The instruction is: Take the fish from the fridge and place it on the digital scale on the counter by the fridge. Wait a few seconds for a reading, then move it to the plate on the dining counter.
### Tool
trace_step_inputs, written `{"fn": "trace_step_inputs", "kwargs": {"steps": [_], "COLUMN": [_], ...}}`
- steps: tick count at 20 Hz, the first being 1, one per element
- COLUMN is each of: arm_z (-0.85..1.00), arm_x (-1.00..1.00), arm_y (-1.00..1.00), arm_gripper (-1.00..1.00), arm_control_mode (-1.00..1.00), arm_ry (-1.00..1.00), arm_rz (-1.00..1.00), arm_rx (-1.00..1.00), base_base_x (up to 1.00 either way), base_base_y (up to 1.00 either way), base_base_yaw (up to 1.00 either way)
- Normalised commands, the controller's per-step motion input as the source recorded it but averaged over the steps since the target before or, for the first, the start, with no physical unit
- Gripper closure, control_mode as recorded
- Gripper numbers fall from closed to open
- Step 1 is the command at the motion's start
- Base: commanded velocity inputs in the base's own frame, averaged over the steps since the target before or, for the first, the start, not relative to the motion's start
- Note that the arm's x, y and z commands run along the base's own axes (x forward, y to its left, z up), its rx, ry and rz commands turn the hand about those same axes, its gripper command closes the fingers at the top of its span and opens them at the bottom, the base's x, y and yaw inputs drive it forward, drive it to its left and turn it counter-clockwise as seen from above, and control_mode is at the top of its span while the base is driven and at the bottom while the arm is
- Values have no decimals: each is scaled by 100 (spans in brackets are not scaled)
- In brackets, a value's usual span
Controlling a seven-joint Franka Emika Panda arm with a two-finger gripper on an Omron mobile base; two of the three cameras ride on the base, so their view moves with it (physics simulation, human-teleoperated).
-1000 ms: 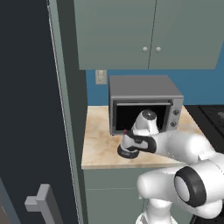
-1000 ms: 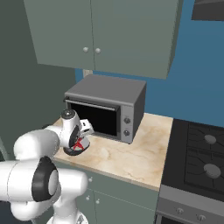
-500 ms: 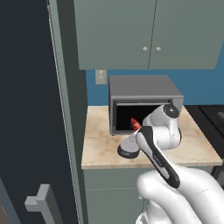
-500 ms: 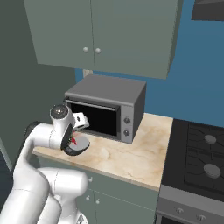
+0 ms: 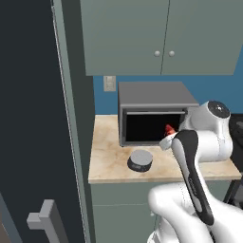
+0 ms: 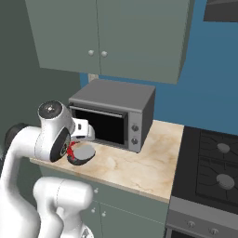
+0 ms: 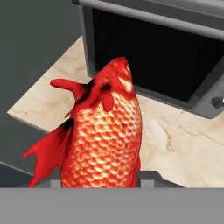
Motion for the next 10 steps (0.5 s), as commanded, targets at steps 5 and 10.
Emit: {"fn": "trace_step_inputs", "kwargs": {"steps": [5, 10], "arm_z": [42, 7], "arm_x": [-70, -11], "arm_y": [-63, -58], "arm_gripper": [100, 100], "arm_control_mode": [-100, -100], "arm_ry": [17, 13], "arm_rz": [-32, -32], "arm_rx": [1, 0], "base_base_x": [0, 0], "base_base_y": [0, 0], "base_base_yaw": [0, 0]}}
